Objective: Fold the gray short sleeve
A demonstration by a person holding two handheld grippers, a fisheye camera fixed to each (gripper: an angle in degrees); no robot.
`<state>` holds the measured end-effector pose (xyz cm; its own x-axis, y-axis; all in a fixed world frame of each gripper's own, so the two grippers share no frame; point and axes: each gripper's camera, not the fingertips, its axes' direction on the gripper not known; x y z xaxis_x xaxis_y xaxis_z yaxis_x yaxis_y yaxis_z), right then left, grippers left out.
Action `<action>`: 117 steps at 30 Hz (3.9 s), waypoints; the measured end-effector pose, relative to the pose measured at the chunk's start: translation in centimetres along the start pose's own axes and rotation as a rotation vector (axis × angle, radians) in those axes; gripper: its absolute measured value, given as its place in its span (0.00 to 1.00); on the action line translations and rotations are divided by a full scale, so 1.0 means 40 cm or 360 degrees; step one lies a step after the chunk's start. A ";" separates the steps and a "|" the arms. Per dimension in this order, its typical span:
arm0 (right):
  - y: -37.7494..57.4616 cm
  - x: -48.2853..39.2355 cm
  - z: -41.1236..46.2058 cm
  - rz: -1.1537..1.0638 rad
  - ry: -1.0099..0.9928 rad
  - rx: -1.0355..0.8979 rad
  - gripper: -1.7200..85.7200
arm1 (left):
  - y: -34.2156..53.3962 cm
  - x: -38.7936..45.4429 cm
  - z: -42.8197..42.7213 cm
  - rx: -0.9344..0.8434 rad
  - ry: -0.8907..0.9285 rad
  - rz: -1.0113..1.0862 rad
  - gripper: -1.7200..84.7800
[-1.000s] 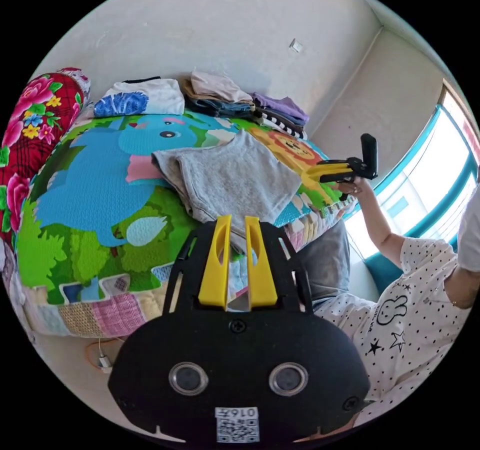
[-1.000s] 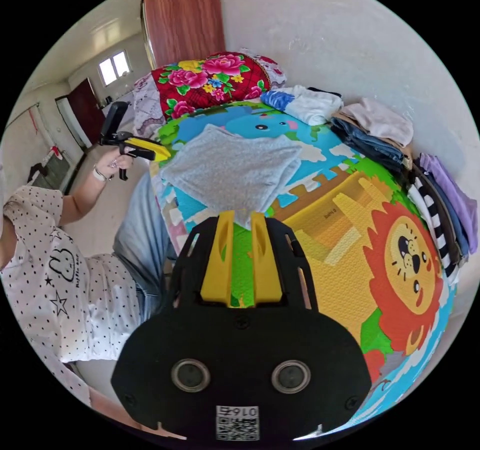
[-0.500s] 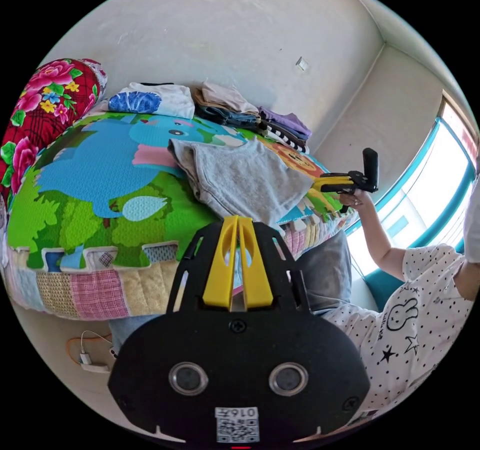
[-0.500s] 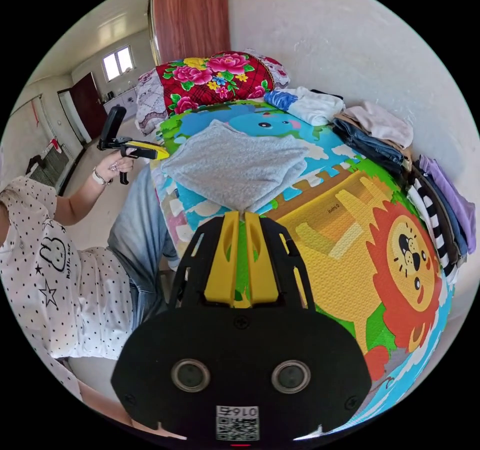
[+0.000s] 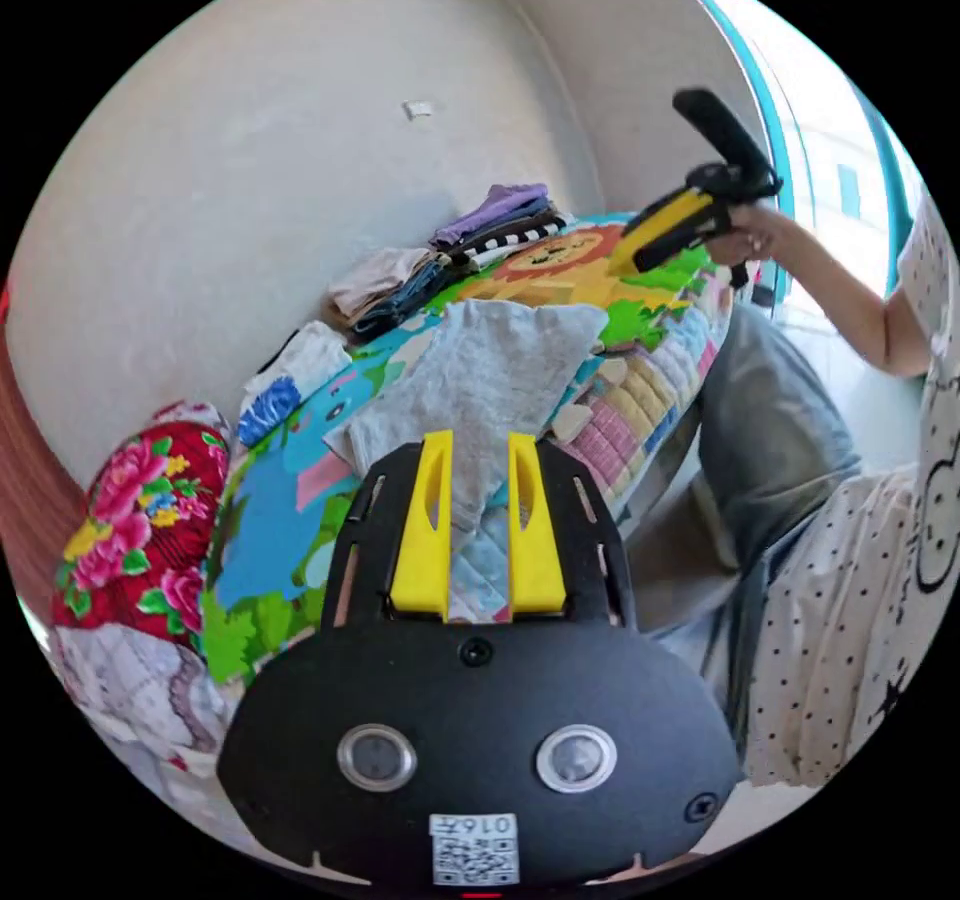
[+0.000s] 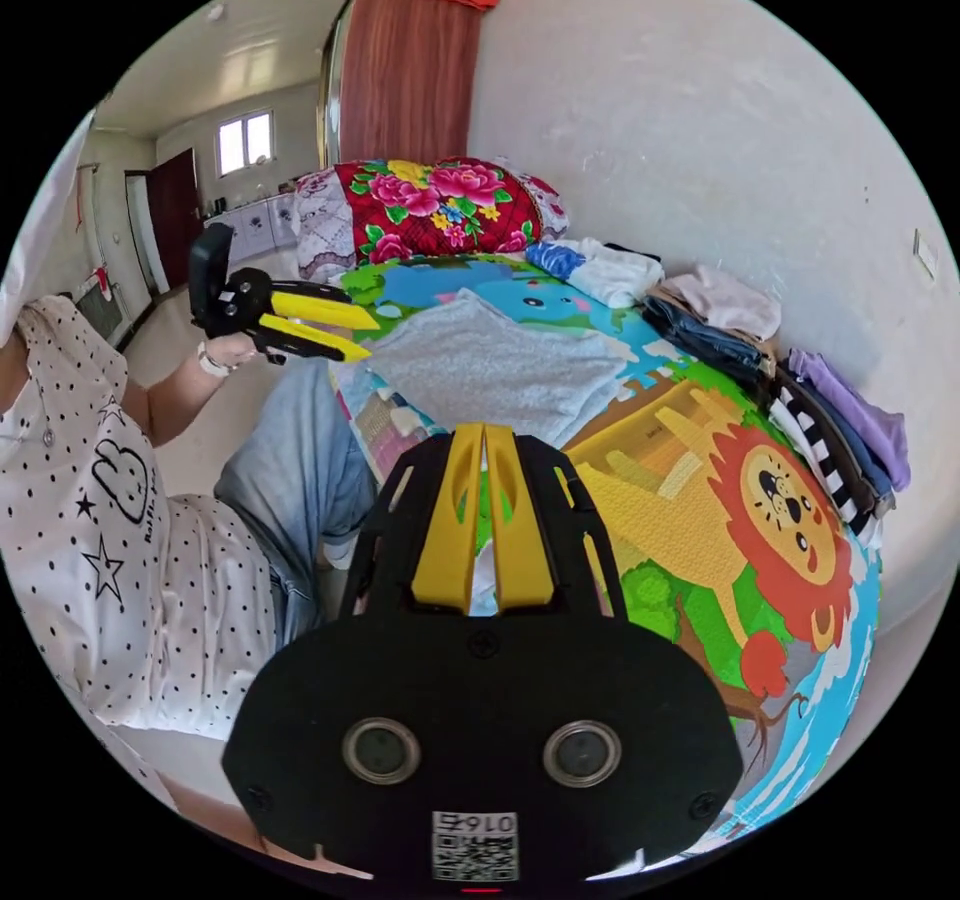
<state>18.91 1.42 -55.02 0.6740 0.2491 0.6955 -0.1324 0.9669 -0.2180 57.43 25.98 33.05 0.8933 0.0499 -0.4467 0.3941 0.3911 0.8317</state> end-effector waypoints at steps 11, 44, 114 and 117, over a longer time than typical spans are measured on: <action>0.051 -0.273 0.054 -0.0237 0.0116 0.0168 0.11 | -0.096 0.194 0.049 -0.0190 0.0014 0.0234 0.03; -0.142 -0.382 0.151 -0.0444 0.0770 -0.0297 0.06 | -0.404 0.449 0.004 -0.0175 -0.0556 0.0058 0.12; -0.073 1.505 0.026 -0.0126 0.1978 -0.0361 0.08 | -2.078 -0.594 0.994 0.0435 0.0329 -0.0097 0.09; -0.024 1.512 -0.063 0.0137 0.1803 -0.0274 0.09 | -2.036 -0.674 0.955 0.0367 0.0489 -0.0155 0.08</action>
<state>61.65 15.41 -14.47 0.9458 0.0373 -0.3225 -0.1674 0.9071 -0.3861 9.51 -42.32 -10.04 0.7567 0.3090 -0.5761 0.5434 0.1928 0.8170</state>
